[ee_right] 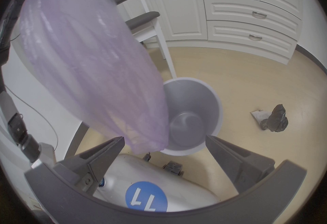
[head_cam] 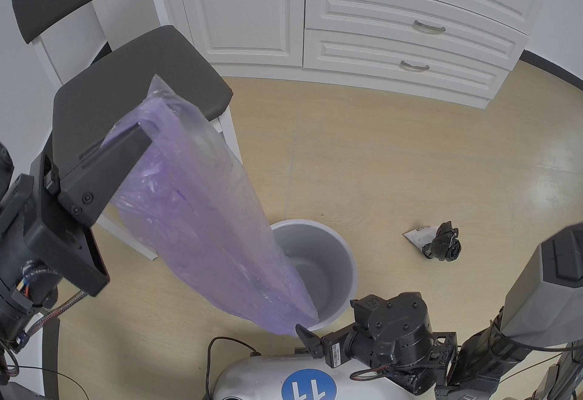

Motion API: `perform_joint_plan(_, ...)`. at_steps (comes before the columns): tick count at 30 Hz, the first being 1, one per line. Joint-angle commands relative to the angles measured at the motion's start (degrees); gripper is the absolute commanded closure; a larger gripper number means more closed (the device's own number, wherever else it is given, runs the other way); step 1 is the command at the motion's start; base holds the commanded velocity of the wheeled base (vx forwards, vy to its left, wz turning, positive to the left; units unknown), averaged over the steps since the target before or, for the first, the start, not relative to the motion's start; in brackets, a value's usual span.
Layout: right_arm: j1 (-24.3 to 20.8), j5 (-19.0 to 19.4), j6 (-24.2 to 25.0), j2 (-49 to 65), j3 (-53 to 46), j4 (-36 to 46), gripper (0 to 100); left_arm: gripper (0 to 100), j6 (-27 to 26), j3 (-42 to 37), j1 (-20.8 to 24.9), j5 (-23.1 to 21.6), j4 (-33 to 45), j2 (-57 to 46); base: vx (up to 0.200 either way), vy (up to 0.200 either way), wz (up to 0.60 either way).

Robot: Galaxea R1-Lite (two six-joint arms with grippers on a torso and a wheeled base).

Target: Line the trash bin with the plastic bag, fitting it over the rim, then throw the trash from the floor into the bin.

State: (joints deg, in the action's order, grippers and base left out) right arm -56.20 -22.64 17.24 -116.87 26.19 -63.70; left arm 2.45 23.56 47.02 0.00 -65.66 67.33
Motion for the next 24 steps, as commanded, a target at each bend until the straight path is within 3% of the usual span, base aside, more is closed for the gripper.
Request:
perform_joint_plan(1,2.0,-0.4,0.2,-3.1,1.9,-0.4,0,100,-0.1,0.0,0.0,0.0,0.0,0.0,0.0,0.0,0.0)
perform_joint_plan(10,5.7,-0.6,2.7,-3.4,6.9,-1.2,0,100,-0.1,-0.1,0.0,0.0,0.0,-0.2,0.0,0.0,0.0)
perform_joint_plan(18,6.8,-0.7,10.3,-3.1,12.5,-2.8,0,100,0.1,0.0,0.0,0.0,-0.2,0.0,0.0,0.0,0.0)
perform_joint_plan(19,6.4,0.2,13.4,-1.3,12.8,-2.7,0,100,0.1,-0.2,0.0,0.0,-0.2,0.3,0.0,0.0,0.0)
perform_joint_plan(24,5.4,3.1,18.3,-0.1,12.9,-3.2,0,100,0.5,0.0,0.0,0.0,-0.2,0.6,0.0,0.0,0.0)
